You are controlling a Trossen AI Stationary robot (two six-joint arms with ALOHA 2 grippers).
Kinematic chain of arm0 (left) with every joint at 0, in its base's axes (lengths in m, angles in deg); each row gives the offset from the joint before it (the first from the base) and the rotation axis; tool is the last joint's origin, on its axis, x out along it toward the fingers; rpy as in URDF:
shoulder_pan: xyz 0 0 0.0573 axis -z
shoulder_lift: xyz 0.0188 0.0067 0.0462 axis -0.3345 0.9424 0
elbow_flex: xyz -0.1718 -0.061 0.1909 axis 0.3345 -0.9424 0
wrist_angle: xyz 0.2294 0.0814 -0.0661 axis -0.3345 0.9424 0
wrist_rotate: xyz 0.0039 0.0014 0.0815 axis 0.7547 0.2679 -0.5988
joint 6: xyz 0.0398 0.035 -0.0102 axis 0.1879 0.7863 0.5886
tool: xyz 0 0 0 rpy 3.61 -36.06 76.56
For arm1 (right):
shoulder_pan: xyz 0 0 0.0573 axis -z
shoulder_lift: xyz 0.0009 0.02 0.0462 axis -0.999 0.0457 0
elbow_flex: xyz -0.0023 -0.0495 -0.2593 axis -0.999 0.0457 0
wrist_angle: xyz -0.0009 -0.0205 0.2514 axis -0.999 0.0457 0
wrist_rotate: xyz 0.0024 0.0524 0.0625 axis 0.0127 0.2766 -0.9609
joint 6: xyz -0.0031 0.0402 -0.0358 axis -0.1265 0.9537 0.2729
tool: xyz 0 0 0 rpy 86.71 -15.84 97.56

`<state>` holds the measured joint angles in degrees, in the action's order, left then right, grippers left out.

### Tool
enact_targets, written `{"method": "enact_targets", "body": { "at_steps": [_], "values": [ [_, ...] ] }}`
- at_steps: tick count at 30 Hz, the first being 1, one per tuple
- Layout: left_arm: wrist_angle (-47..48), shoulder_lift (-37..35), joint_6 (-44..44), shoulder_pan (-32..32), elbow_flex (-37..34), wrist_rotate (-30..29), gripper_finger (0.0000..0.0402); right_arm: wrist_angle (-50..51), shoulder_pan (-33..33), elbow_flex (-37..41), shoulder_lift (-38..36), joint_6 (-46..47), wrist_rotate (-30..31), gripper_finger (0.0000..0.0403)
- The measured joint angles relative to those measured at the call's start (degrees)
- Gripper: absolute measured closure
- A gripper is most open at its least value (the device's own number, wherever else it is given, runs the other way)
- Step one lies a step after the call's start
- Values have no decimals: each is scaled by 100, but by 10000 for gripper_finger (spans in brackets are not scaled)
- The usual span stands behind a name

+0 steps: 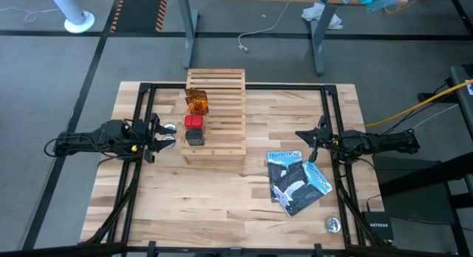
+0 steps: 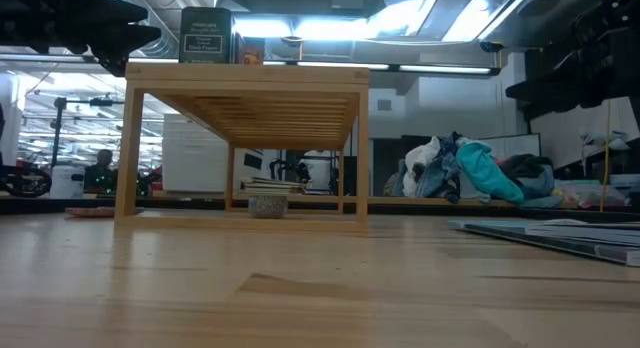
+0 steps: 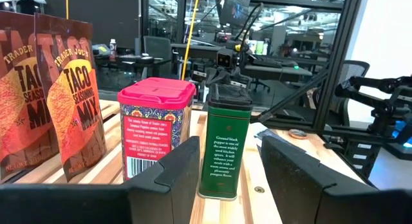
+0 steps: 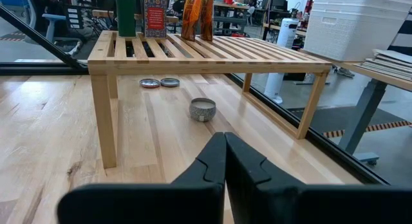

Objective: Shelf spices
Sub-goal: Remove the orange seasoning pack from the shelf

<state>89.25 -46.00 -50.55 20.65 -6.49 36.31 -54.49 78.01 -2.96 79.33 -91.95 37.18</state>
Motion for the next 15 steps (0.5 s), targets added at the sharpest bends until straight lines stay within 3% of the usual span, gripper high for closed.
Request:
{"method": "enact_targets", "body": {
  "at_steps": [15],
  "values": [
    [-2,0,-129,-2,0,-22,240,-128,0,11,2,2,7,397]
  ]
}}
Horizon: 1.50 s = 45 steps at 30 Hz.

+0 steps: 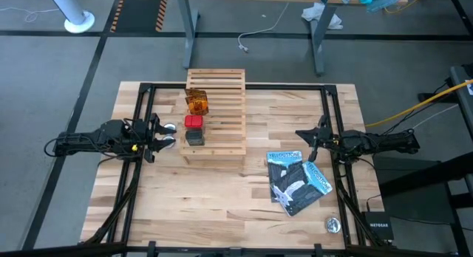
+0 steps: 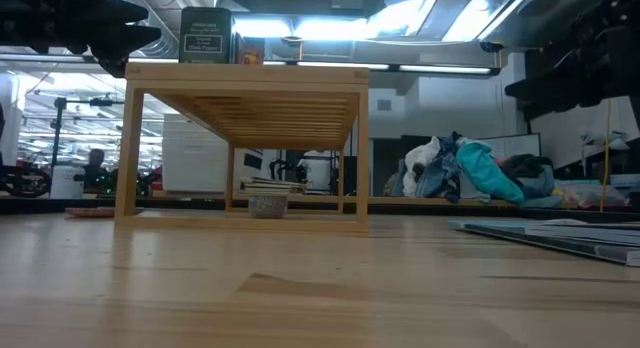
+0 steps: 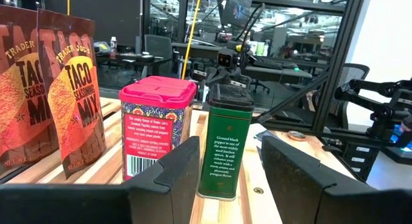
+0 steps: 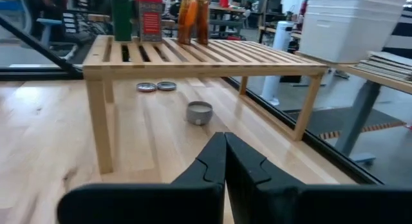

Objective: Shelf spices
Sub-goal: Remove the orange seasoning pack from the shelf

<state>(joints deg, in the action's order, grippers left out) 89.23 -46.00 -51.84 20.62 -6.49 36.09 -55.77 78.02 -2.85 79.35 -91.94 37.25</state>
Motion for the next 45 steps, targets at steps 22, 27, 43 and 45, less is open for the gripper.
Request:
{"method": "enact_targets", "body": {
  "at_steps": [22,27,43,45],
  "values": [
    [4,0,0,0,0,-2,240,-2956,0,7,950,62,-94,397],
    [6,0,0,0,0,-2,240,-3655,2,0,1787,53,-84,397],
    [6,0,-1,1,0,-2,240,-5008,0,-10,3718,206,-511,397],
    [6,0,0,2,0,-2,240,-5124,0,-11,3787,208,-521,397]
  ]
}}
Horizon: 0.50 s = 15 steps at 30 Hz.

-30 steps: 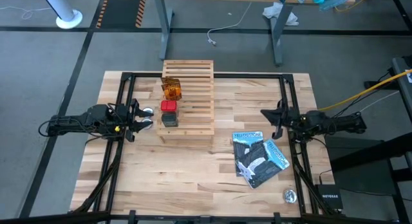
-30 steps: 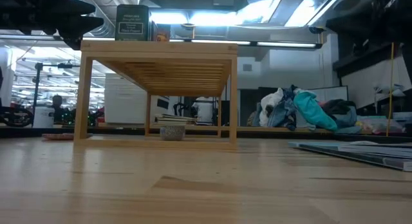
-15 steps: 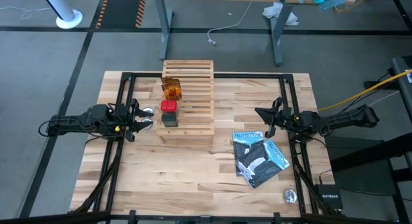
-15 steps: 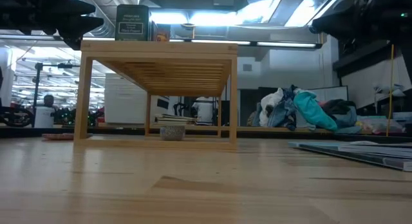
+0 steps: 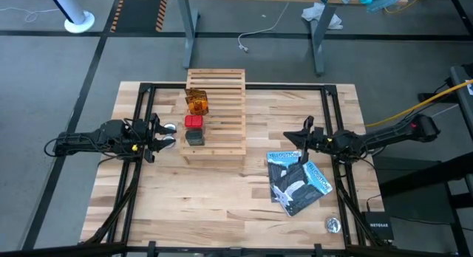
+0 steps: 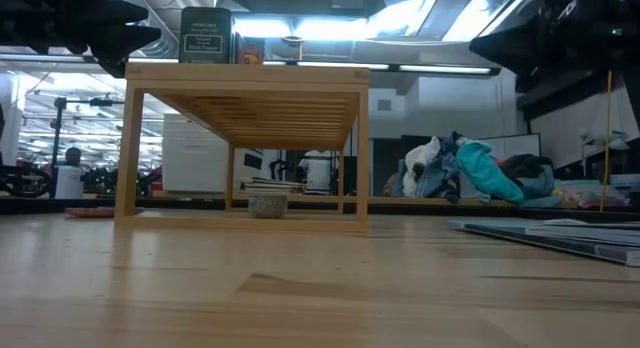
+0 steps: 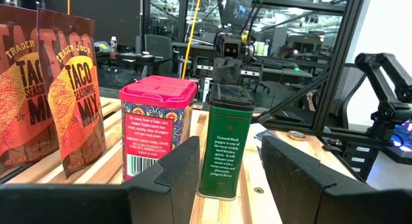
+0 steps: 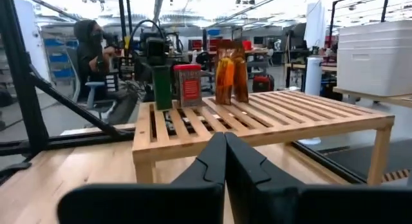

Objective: Shelf spices
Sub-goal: Remove the orange seasoning pack from the shelf

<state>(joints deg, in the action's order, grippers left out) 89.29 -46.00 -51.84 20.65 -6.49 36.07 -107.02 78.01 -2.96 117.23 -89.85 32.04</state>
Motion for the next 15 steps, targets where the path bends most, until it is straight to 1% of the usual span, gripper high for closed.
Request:
{"method": "enact_targets", "body": {
  "at_steps": [5,8,12,15],
  "values": [
    [0,0,0,-2,0,0,240,-777,0,-9,188,6,-191,397],
    [0,0,-1,-1,0,-2,240,-839,0,-120,391,13,-194,382],
    [1,-1,0,-1,0,-2,240,-545,0,-556,820,11,-169,330],
    [0,0,0,0,0,-2,240,-297,2,-990,1240,-6,24,283]
  ]
}}
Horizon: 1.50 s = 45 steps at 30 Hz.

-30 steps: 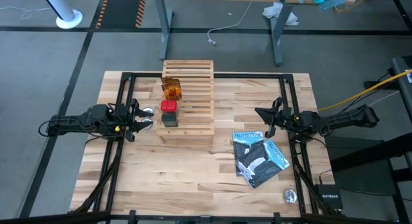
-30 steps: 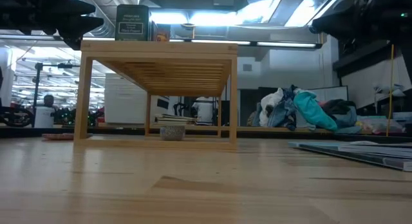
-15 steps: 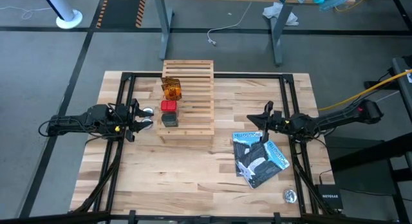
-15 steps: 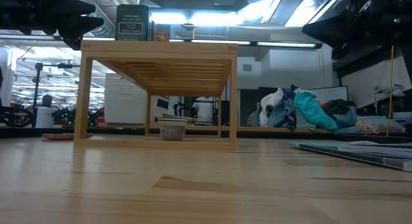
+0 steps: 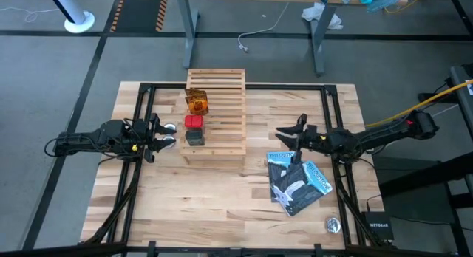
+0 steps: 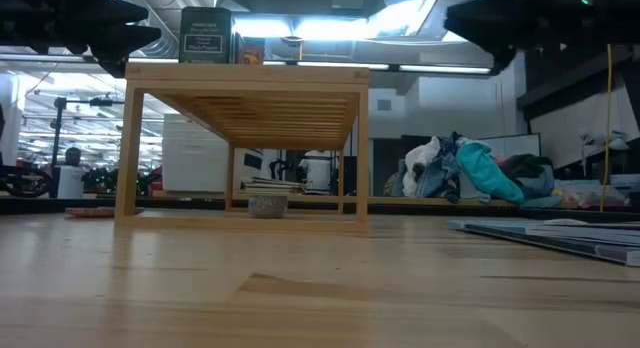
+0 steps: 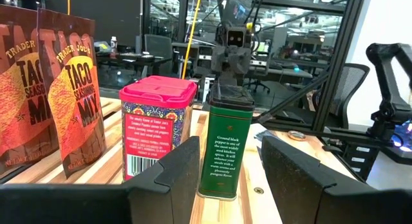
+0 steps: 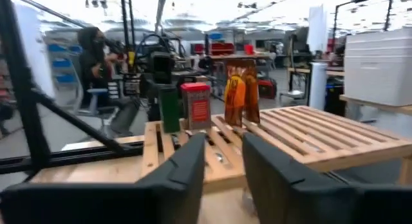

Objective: Shelf spices
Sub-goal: Remove the orange seasoning pack from the shelf

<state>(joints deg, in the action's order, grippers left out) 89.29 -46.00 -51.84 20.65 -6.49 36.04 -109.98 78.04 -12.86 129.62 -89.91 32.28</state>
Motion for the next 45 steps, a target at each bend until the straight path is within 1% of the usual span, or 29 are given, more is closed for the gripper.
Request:
{"method": "enact_targets", "body": {
  "at_steps": [4,7,13,18,26,34,40,45],
  "values": [
    [1,-1,0,-1,0,0,240,273,0,-701,677,-288,331,237],
    [2,0,0,-2,0,0,240,539,123,-1342,1216,-614,295,223],
    [15,-2,0,-2,0,0,240,1648,789,-2669,2245,-614,-381,222],
    [35,0,0,-1,0,0,240,1967,1362,-3509,3034,-601,-1149,222],
    [192,-1,0,-1,0,-1,240,1973,2046,-4359,3920,-609,-2174,221],
    [813,-2,0,-1,0,0,240,1973,2447,-5084,4601,-611,-3061,220],
    [1540,-4,0,0,0,4,240,1960,2452,-5539,5040,-632,-3265,220],
    [2252,-2,0,-1,0,-1,240,1961,2441,-5826,5289,-733,-3271,220]
  ]
}}
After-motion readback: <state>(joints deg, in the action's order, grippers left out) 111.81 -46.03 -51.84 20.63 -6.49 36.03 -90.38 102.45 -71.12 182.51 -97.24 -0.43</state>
